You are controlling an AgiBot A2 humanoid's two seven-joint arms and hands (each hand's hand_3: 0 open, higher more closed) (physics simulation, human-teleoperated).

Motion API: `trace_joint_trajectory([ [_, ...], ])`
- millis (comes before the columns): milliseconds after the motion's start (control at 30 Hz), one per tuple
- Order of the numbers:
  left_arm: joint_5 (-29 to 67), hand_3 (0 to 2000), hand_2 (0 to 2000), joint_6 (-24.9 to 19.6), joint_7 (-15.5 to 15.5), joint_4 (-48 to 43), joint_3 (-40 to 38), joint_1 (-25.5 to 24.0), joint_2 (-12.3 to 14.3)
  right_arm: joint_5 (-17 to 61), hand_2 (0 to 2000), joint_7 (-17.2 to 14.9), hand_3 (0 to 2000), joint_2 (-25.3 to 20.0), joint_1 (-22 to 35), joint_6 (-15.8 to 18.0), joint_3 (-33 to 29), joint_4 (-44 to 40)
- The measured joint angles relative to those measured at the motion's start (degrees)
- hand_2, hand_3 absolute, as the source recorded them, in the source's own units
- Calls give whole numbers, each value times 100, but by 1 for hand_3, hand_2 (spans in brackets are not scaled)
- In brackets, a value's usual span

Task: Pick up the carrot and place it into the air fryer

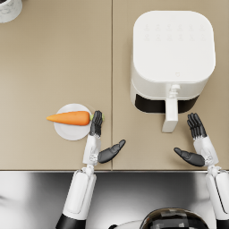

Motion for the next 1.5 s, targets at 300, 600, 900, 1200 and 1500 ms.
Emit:
trace_joint_trajectory([
  [300, 0, 0, 0, 0, 0, 0, 0, 0, 0, 0, 0, 0, 0, 0, 0, 0, 0, 0],
  [600, 0, 0, 0, 0, 0, 0, 0, 0, 0, 0, 0, 0, 0, 0, 0, 0, 0, 0],
  [900, 250, 0, 0, -522, -520, -73, -186, -20, 119, 0, 0, 500, 0, -133, 35, -494, 179, -236],
  [1200, 2553, 0, 0, -575, -574, -136, -648, -60, 228, 2225, 0, 574, 0, -343, 119, -568, 388, -517],
  [1500, 4876, 0, 0, -578, -576, 303, -1245, 279, 345, 2668, 0, 578, 0, -514, 185, -571, 403, -638],
])
